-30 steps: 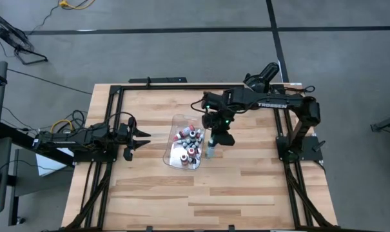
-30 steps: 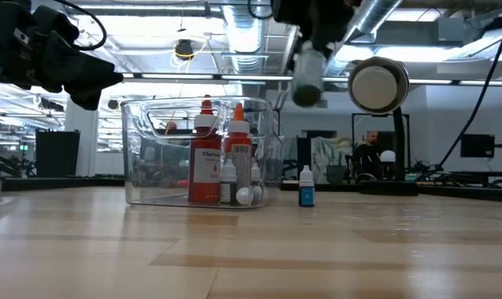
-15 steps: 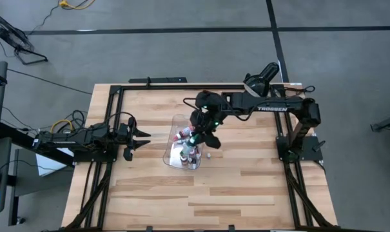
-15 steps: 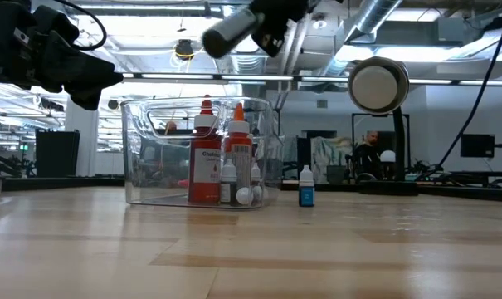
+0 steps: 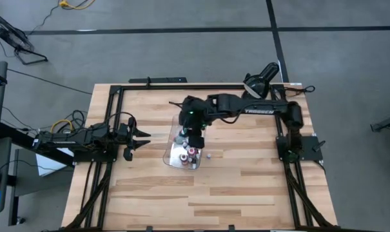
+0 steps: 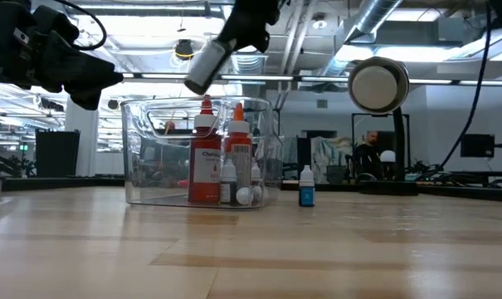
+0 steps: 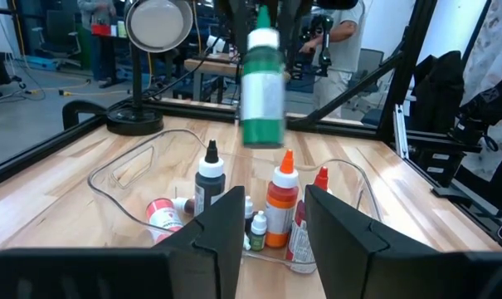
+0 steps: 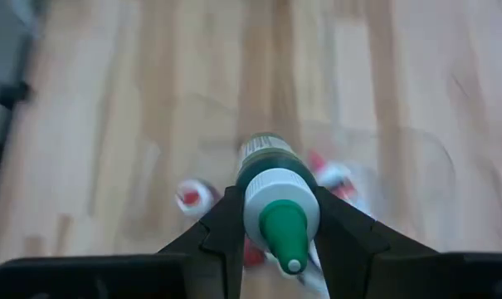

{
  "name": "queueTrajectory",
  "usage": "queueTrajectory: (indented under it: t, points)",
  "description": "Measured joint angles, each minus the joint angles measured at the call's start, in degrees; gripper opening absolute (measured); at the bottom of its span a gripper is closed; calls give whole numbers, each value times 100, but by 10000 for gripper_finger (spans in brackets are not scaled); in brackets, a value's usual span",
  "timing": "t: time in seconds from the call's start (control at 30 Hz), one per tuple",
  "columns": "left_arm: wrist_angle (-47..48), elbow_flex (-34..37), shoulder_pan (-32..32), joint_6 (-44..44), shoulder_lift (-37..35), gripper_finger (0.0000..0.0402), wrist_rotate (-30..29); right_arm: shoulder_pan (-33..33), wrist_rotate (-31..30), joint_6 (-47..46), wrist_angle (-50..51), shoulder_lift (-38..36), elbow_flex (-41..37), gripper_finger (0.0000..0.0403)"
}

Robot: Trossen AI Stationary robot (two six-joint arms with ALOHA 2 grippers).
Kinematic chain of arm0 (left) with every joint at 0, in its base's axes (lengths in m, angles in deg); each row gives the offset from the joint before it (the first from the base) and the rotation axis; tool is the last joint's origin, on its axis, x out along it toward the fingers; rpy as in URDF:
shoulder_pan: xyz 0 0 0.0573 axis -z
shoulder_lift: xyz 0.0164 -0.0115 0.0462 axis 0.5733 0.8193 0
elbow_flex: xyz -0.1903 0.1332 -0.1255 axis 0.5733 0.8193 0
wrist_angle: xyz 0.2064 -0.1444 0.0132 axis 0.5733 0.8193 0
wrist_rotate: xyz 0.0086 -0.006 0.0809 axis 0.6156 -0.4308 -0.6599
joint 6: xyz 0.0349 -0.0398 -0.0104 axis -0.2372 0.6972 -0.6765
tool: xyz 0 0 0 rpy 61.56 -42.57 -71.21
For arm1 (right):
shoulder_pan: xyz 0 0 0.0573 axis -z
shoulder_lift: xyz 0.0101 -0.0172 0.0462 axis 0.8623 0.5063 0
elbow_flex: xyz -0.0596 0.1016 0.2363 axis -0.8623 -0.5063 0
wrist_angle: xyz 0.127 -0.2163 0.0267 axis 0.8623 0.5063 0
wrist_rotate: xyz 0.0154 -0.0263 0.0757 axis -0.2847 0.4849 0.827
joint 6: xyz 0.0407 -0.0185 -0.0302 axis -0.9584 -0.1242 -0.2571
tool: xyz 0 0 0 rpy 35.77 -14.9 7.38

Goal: Pick & Place food coloring
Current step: Put the large green food coloring bottle into the transparent bin

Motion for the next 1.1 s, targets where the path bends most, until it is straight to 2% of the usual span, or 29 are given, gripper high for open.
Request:
queueTrajectory:
  t: [0.17,0.33,1.1]
  points:
    - [-2,0,-1,-1,0,118,-3,-120,-517,-11,1141,744,1302,107]
    - [-1,0,-1,-2,0,118,-6,-238,-663,-54,1690,1361,2321,107]
    - [0,-2,0,-2,2,118,-2,-361,-695,461,1951,2298,2170,107]
